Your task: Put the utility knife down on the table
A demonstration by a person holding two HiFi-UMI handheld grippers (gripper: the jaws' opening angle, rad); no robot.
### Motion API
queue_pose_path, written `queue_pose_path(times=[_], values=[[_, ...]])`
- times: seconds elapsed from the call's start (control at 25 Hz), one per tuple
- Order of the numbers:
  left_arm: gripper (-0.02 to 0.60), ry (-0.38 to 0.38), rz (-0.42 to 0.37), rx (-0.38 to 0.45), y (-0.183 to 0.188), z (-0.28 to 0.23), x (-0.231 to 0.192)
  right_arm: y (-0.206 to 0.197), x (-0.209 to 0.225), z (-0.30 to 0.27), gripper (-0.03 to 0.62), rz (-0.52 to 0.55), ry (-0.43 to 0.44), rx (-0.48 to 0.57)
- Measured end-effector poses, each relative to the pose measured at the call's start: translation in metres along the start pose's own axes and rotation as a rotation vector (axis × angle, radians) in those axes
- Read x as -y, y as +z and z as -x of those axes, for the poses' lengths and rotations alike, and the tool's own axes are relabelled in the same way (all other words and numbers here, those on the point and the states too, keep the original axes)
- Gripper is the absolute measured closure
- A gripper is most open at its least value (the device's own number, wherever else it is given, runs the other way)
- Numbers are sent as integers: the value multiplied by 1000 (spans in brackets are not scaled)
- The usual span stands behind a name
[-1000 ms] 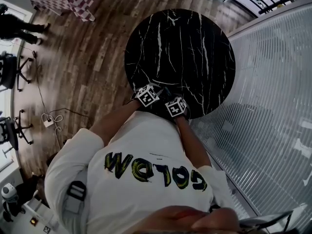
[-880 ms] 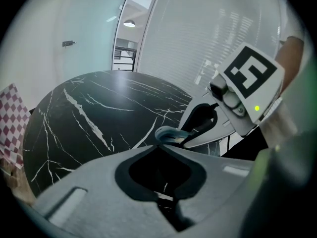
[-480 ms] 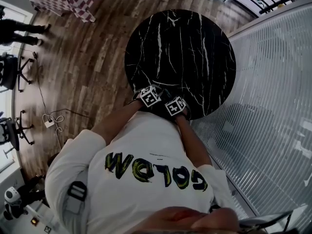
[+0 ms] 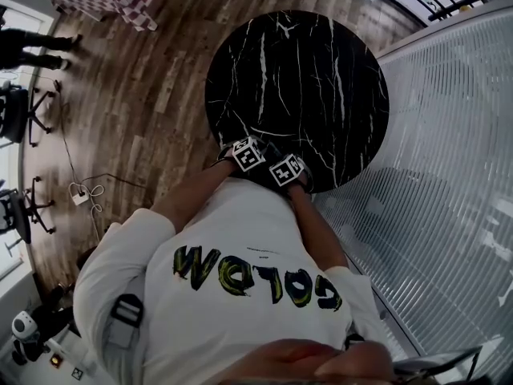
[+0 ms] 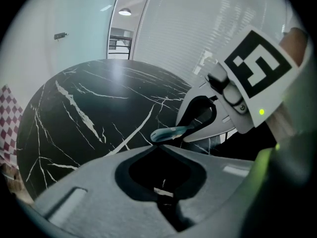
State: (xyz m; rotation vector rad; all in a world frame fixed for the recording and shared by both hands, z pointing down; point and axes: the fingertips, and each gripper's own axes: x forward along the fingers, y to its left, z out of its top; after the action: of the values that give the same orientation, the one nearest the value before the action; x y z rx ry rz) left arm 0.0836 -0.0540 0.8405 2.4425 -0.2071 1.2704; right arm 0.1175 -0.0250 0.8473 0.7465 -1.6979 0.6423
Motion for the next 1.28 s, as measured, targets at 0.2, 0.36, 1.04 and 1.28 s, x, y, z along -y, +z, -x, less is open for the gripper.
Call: queue_pose_path(times=[0.2, 0.36, 1.04, 1.28], values=[[581, 3, 2, 0, 1, 1, 0, 1, 0, -1, 520, 15, -2, -1], [581, 3, 2, -1, 1, 0, -1, 2, -1, -3, 520, 23, -4, 4], [581, -11, -13, -18, 0, 1, 3, 3, 1, -2, 503, 12, 5, 44], [581, -14, -17, -16, 1, 3, 5, 3, 3, -2, 487, 6, -7, 56]])
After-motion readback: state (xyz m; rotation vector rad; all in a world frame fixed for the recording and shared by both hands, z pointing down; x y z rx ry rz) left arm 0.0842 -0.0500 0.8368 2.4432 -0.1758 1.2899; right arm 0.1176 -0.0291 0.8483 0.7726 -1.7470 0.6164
